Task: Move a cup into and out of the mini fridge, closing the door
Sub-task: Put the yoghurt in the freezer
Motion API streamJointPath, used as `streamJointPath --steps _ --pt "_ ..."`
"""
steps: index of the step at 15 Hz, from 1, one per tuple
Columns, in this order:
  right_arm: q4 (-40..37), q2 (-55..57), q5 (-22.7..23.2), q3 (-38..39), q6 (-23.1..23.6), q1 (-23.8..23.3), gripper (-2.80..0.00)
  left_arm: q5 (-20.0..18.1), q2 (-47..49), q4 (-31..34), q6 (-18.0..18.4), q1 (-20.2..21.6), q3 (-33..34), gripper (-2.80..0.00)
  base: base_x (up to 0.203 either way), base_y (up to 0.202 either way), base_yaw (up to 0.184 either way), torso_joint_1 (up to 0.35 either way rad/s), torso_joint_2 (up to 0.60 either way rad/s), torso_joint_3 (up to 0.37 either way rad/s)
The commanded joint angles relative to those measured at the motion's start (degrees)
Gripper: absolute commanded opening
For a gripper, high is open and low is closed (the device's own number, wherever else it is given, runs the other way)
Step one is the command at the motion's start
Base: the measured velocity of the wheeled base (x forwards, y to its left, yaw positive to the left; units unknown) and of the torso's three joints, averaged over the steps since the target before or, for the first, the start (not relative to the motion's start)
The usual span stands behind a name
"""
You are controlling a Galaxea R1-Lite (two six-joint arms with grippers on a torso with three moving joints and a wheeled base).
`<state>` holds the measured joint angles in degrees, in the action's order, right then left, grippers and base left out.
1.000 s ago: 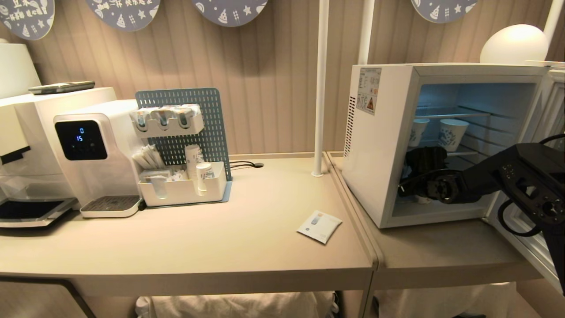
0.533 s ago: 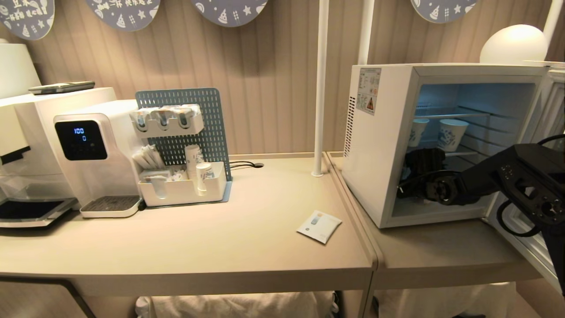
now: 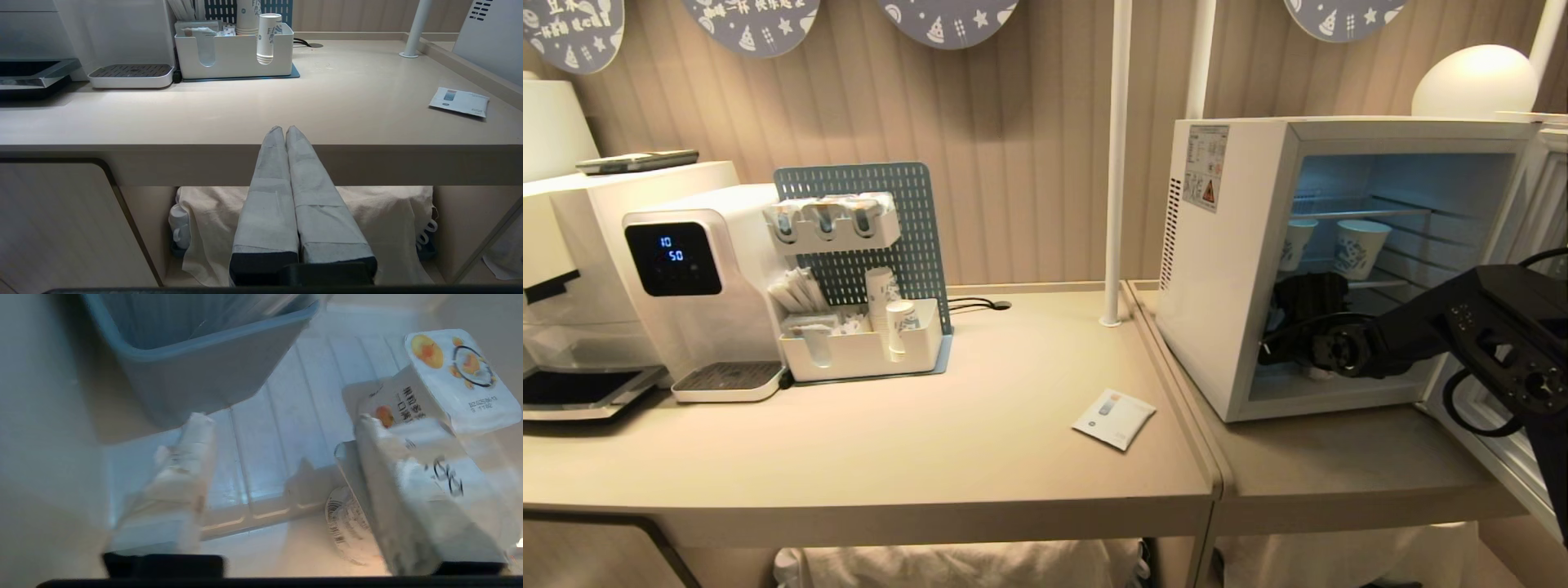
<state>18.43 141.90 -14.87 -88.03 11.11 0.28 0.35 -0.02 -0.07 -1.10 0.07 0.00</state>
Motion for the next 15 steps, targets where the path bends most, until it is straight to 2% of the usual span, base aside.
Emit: streamJointPath --steps 1,9,15 --pt "0.29 -0.30 -0.07 -0.04 0.06 -0.28 0.00 0.09 0.02 -0.01 -0.05 0.01 0.18 -2.80 0.000 0.000 0.000 0.000 0.00 0.000" --pt "0.21 -3.75 0.80 2.19 -1.09 -0.54 0.00 0.08 0.02 -0.01 -0.05 0.01 0.18 -2.80 0.000 0.000 0.000 0.000 0.00 0.000" --pt "0.71 -11.26 3.04 10.53 -2.39 -0.54 0.00 0.00 0.02 -0.01 -0.05 0.01 0.18 -2.80 0.000 0.000 0.000 0.000 0.00 0.000"
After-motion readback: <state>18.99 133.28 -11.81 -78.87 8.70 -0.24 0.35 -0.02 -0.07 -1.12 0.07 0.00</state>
